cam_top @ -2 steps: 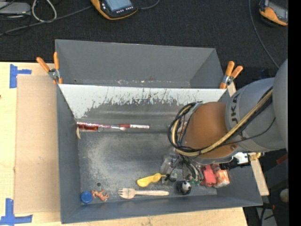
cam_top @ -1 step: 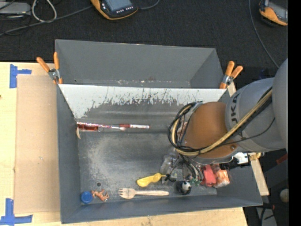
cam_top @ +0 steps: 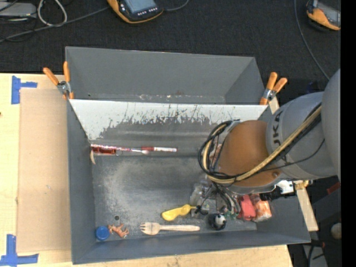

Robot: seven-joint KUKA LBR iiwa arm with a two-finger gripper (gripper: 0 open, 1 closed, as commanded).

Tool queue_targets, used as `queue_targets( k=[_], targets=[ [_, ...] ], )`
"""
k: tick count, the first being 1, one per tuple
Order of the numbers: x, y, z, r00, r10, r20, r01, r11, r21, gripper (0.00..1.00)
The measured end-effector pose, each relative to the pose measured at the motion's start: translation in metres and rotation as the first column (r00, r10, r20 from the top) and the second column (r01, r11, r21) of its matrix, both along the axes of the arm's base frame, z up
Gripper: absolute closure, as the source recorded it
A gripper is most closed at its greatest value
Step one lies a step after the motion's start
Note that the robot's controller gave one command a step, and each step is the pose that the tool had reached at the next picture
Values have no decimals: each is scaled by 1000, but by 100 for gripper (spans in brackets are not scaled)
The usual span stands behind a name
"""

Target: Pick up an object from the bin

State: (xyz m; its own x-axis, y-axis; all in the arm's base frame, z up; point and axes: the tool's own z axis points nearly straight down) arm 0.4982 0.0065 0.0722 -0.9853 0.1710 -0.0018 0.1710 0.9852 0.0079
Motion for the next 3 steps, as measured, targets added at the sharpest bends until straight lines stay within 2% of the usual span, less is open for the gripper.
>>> queue_targets(
  k=[3],
  targets=[
    [0,0,0,1000,-1,0,1,1000,0,100]
  ],
)
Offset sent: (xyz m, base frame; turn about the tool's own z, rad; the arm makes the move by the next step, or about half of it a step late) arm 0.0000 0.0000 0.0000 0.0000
